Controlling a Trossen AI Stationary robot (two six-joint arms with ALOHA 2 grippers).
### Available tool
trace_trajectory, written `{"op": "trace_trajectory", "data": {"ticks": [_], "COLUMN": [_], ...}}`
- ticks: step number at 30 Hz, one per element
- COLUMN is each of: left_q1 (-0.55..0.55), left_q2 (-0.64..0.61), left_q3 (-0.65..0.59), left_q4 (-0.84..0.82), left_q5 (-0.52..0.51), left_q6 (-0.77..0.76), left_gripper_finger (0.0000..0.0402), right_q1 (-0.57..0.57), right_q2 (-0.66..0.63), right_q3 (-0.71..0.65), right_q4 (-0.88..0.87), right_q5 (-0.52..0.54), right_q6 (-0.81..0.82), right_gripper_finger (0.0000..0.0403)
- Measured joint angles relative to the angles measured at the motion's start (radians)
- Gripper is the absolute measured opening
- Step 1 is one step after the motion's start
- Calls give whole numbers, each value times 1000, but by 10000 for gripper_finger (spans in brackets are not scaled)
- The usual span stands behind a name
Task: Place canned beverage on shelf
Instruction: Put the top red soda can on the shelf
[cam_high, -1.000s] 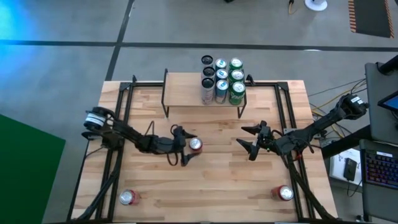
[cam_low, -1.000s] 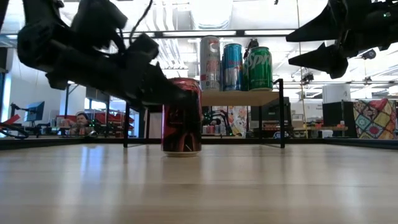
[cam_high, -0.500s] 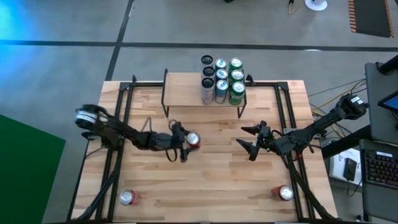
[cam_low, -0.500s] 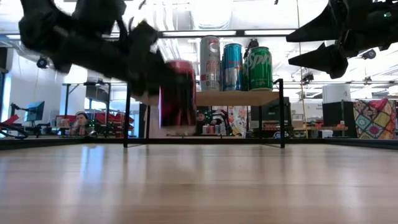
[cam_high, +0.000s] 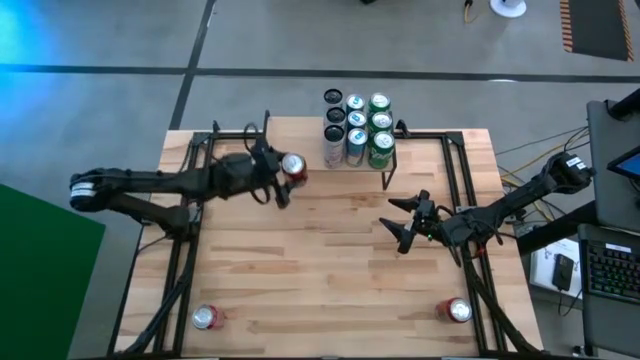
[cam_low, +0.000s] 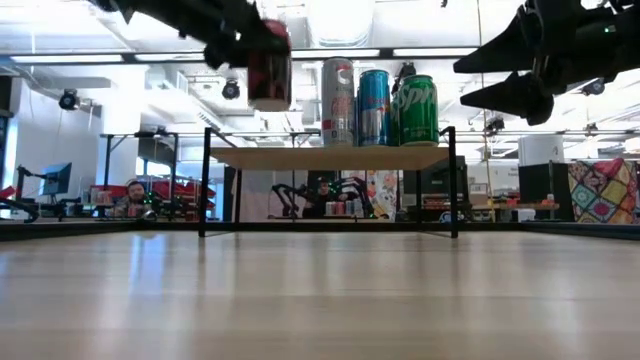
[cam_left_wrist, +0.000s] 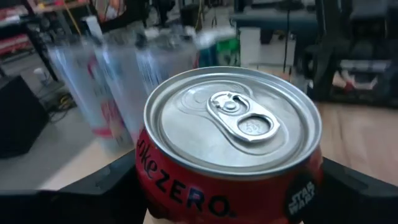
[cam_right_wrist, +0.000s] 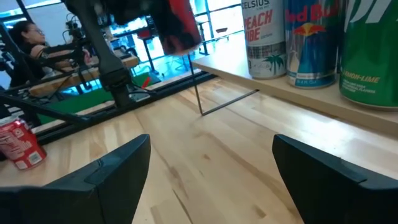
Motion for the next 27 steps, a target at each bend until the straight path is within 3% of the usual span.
{"op": "trace_trajectory", "data": {"ticks": [8, 22, 27], "left_q1": [142, 492, 568], "left_q2": [98, 289, 364], "left_q3": [108, 112, 112], "left_q4": [-2, 269, 302], "left_q5": [99, 443, 501], "left_q6": [103, 88, 89], "left_gripper_finger": [298, 299, 299], "right_q1": [1, 1, 1], "right_q2": [0, 1, 1], "right_q3": [0, 0, 0], "right_q4": [-8, -64, -70], "right_q5": [-8, -26, -26], "right_q6": [43, 53, 53], "right_gripper_finger": [325, 325, 325]}}
